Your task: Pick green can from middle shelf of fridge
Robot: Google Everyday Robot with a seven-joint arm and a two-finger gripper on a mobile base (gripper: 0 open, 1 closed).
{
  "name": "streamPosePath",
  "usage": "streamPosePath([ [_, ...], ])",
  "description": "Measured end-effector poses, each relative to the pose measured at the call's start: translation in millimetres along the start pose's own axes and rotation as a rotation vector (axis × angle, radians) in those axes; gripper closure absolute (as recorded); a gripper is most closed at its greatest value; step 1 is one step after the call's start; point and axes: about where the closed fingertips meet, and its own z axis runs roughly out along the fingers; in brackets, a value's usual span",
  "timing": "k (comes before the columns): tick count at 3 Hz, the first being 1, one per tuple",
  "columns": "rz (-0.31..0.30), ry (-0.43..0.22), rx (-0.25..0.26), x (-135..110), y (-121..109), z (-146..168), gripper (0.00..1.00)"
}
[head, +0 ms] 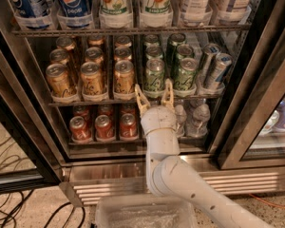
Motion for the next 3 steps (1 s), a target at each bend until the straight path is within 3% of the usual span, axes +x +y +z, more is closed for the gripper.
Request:
streamPosePath([
  [3,-0.006,0.0,-0.005,5.7,-1.9,35.1,0.43],
])
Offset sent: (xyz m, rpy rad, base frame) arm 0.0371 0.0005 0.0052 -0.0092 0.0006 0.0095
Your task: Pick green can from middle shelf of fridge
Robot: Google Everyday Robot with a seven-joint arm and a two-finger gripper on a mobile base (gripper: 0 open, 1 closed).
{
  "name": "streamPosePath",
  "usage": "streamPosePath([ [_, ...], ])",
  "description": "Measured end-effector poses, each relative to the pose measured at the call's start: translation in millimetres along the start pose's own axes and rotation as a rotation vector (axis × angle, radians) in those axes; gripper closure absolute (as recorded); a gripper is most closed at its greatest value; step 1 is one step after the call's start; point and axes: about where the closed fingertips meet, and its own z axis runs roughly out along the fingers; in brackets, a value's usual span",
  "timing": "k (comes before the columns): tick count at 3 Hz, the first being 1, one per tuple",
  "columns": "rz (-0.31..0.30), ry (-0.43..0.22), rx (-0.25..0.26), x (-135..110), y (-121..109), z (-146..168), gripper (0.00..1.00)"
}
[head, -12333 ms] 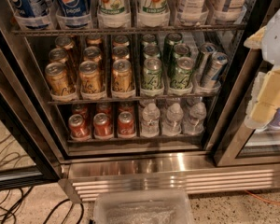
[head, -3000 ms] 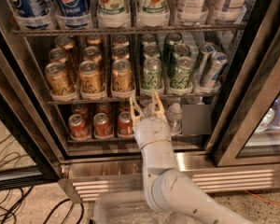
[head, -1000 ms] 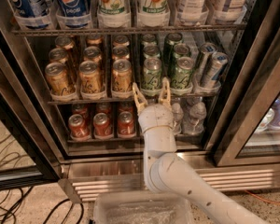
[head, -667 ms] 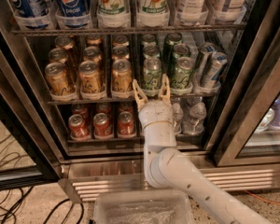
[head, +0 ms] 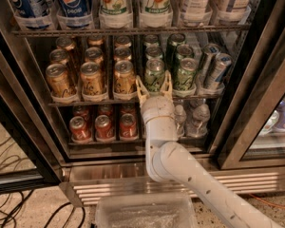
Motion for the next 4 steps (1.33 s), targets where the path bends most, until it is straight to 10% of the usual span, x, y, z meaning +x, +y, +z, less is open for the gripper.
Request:
streamPosePath([
  [1,-0.004,0.004,0.003,3.4,-1.2,10.2,0.46],
  [4,-0.001,0.016,-0.001,3.6,-5.3,15.7,1.0],
])
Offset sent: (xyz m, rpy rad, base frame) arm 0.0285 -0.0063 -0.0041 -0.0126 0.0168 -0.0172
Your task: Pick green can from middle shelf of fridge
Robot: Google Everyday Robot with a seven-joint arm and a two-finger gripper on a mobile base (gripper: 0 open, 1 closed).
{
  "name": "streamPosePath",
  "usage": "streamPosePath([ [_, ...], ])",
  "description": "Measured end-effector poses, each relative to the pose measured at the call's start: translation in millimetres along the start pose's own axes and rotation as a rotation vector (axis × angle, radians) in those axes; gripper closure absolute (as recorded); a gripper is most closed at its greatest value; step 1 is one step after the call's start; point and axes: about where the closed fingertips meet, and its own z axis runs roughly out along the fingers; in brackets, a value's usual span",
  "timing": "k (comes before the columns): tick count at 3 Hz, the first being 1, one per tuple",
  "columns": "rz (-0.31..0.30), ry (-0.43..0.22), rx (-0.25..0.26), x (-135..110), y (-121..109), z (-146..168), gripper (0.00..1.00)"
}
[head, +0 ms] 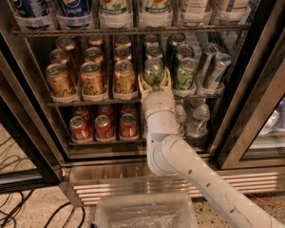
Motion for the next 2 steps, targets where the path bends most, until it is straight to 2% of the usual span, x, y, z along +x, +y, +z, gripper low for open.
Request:
streamPosePath([
  [1,0.017,-0.003,-0.024,0.1,-3.2,-5.4,1.0],
  [2,0.017,-0.003,-0.025,-2.3,-3.6,-4.7,1.0],
])
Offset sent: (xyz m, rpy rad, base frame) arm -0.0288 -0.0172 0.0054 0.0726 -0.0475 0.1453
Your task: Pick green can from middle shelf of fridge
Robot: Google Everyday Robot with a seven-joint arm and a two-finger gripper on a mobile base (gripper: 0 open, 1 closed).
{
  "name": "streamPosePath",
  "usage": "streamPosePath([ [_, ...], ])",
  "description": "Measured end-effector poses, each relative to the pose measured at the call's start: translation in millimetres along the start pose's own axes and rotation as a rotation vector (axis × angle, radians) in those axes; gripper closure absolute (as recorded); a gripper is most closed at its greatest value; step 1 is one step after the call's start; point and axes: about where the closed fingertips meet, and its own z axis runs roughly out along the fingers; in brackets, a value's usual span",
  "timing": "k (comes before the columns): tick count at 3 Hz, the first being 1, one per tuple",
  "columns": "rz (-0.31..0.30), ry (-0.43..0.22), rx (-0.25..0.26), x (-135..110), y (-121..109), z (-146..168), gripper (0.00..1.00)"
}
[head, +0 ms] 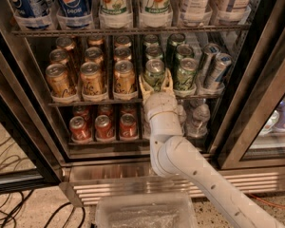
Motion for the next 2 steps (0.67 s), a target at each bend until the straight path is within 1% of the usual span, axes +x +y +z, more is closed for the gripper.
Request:
streamPosePath([
  [1,0.049,-0.032,-0.034,-9.2,-11.3,-10.1,1.0],
  [2,0.078,-0.094,-0.094,-30.5,-16.6,-18.7,1.0],
])
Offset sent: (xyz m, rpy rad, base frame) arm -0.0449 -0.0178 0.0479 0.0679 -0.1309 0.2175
